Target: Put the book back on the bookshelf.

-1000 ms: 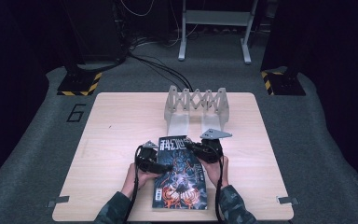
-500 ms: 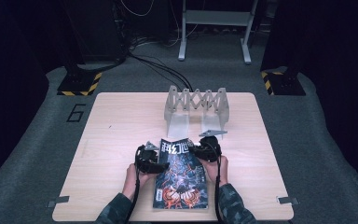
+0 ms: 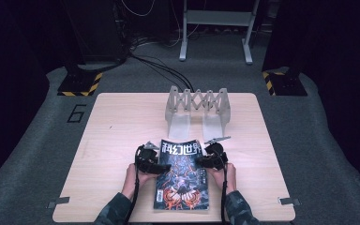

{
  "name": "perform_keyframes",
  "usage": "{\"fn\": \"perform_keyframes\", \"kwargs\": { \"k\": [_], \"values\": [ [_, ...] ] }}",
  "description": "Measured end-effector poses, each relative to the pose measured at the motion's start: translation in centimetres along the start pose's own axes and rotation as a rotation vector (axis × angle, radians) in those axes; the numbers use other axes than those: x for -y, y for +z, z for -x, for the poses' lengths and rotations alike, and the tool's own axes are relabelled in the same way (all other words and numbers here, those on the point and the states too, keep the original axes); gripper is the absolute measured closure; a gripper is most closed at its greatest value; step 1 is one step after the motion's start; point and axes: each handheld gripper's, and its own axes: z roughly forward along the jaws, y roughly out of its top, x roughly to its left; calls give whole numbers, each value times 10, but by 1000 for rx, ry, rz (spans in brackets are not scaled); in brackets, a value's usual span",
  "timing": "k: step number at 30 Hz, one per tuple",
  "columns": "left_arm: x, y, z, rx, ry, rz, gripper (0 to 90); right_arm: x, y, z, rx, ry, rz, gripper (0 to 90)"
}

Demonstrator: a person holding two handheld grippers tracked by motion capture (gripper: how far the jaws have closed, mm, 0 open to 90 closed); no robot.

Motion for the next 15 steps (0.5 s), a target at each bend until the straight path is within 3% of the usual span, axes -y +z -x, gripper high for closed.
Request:
{"fn": "perform_keyframes", "kwargs": {
  "k": [5,7,10,15],
  "values": [
    [-5,4,-3,32,-22,7,271,0,-1,2,-10,15,-6,744],
    [-8,6,-4,39,-7,-7,256,0,-1,3,-12,13,-3,748],
    [-13,8,-4,56,-22,2,253,0,0,2,-4,-4,-1,750],
    [-19,14,-4,80,-3,-17,274,1,0,2,2,-9,7,755]
  ]
}}
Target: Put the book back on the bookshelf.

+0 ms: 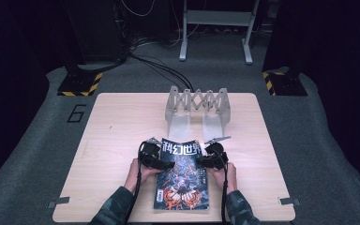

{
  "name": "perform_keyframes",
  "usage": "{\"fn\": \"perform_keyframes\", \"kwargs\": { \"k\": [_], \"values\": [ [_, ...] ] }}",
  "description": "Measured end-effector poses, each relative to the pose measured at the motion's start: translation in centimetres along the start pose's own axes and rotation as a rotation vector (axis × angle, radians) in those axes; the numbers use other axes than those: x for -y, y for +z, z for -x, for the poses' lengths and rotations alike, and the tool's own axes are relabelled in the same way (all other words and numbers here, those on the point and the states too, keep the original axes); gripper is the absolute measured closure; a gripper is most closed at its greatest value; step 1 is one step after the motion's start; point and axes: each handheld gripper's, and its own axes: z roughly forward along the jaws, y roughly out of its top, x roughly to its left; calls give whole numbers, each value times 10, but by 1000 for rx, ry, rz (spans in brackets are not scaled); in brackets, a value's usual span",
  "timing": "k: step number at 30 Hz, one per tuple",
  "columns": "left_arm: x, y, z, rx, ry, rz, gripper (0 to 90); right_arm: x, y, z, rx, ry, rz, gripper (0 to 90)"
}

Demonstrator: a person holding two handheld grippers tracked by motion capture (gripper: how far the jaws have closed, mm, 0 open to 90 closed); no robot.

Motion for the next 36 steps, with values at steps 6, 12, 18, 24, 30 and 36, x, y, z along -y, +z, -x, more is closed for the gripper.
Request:
{"fn": "perform_keyframes", "kwargs": {
  "k": [6,12,18,24,30,36],
  "values": [
    [-7,4,3,-7,20,-21,386,1,0,0,-3,11,5,757],
    [-10,6,9,-28,82,-52,449,2,0,1,-6,19,10,757],
    [-11,3,12,-15,110,-58,528,3,0,0,2,21,23,760],
    [-11,5,12,32,59,-40,506,3,0,0,3,19,26,764],
    [-16,4,14,34,93,-66,494,5,0,1,0,27,37,766],
    [-19,8,11,64,78,-88,501,6,0,1,-1,31,43,766]
  ]
}}
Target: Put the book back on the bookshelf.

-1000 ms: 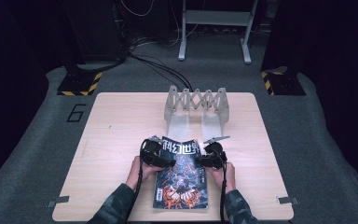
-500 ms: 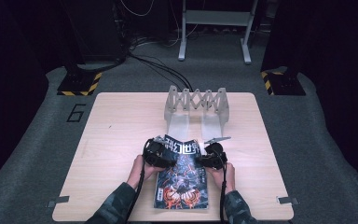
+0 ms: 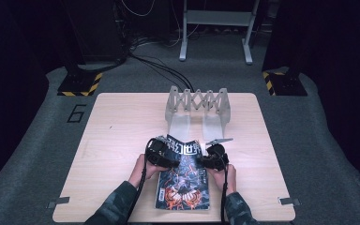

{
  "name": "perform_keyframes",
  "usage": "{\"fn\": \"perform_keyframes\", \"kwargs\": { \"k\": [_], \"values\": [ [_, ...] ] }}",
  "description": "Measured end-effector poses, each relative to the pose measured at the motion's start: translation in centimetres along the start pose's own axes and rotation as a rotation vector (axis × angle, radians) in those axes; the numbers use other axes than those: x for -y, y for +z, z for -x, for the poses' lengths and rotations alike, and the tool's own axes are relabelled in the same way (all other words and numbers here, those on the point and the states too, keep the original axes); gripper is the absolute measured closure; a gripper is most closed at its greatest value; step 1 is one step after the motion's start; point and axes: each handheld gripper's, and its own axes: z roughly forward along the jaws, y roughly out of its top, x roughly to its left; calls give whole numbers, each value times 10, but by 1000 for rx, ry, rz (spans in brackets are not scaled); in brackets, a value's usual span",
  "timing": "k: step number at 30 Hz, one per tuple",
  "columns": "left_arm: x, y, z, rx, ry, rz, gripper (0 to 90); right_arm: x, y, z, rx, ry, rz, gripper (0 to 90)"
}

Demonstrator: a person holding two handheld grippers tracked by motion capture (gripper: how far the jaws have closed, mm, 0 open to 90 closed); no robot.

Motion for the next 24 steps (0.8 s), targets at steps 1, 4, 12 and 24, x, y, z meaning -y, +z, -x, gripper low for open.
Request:
{"fn": "perform_keyframes", "kwargs": {
  "k": [1,4,12,24],
  "values": [
    [0,0,0,0,0,0,503,0,0,0,0,0,0,766],
    [1,0,-1,4,-10,-1,534,0,0,0,-1,-2,2,765],
    [7,0,-4,-6,-45,29,626,-1,-1,1,-17,-2,-3,665],
    [15,-7,3,5,-48,136,686,-1,-10,10,-9,-30,-32,427]
  ]
}}
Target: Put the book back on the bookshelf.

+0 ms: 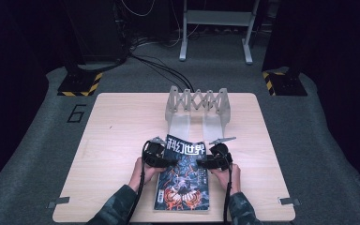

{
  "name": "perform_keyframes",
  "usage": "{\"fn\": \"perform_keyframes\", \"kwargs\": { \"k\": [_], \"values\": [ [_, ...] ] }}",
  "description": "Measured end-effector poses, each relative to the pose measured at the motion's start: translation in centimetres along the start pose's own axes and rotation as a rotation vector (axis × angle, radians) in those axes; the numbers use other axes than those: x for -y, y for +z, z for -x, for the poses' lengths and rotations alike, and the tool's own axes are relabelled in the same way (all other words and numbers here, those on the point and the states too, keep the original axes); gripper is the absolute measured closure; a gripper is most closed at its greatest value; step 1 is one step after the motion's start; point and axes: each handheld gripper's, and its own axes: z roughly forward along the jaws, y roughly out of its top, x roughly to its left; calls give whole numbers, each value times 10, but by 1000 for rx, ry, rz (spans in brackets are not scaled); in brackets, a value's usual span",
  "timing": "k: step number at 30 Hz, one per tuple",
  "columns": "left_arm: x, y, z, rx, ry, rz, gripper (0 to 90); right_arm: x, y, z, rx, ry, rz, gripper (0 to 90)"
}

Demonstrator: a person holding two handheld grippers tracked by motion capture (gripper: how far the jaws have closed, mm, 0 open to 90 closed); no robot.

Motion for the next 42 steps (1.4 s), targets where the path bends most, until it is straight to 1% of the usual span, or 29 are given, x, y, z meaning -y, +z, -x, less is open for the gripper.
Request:
{"fn": "perform_keyframes", "kwargs": {
  "k": [1,2,3,4,5,7,9,10,11,12,13,14,16,18,19,20,21,22,24,25,28,30,34,35,36,39,40,41,42],
  "values": [
    [0,-1,1,5,8,19,694,0,0,3,-10,18,-26,403],
    [0,-1,1,5,8,19,698,0,0,3,-10,18,-26,403],
    [1,-3,2,6,13,29,703,1,0,6,-17,25,-31,383],
    [1,-4,3,4,11,36,706,1,0,6,-17,25,-31,383],
    [2,-5,4,8,21,50,709,0,0,8,-24,24,-26,372],
    [2,-7,6,8,22,65,712,-1,1,8,-28,25,-31,370],
    [3,-9,8,10,35,89,718,-2,2,9,-39,24,-34,362],
    [3,-10,9,14,38,90,722,-2,2,10,-37,16,-38,359],
    [3,-11,10,8,45,100,725,-3,3,10,-41,18,-30,357],
    [3,-12,11,15,50,105,728,-3,3,10,-47,17,-39,355],
    [3,-13,12,14,56,115,730,-4,4,11,-50,21,-33,350],
    [4,-14,14,18,61,122,733,-5,4,13,-71,27,-38,339],
    [4,-16,14,23,70,124,736,-6,5,15,-71,25,-29,338],
    [4,-17,16,28,77,136,738,-8,5,17,-93,33,-27,329],
    [4,-18,16,34,81,142,740,-9,5,17,-94,43,-28,325],
    [4,-19,17,34,87,148,741,-10,6,18,-111,43,-25,317],
    [4,-20,17,37,98,152,744,-11,7,20,-119,45,-21,307],
    [5,-21,18,39,97,157,744,-11,7,20,-119,45,-21,307],
    [5,-21,19,47,110,168,745,-12,11,22,-150,58,-20,288],
    [5,-22,19,51,111,169,745,-12,11,22,-150,58,-20,288],
    [4,-22,19,52,114,167,744,-11,12,25,-188,70,-4,325],
    [4,-23,19,54,123,162,744,-11,12,25,-187,70,-2,338],
    [2,-23,18,61,116,151,741,-10,8,26,-187,88,19,411],
    [1,-24,17,65,123,134,740,-10,7,26,-186,93,23,431],
    [0,-24,16,64,129,129,738,-9,5,26,-179,101,27,453],
    [-4,-25,15,74,134,104,730,-8,-1,26,-166,102,48,525],
    [-5,-25,14,76,137,88,730,-8,-1,26,-166,102,48,525],
    [-6,-25,13,78,142,86,727,-9,-3,25,-158,98,54,561],
    [-7,-25,13,84,142,74,727,-9,-3,25,-158,98,54,561]
  ]
}}
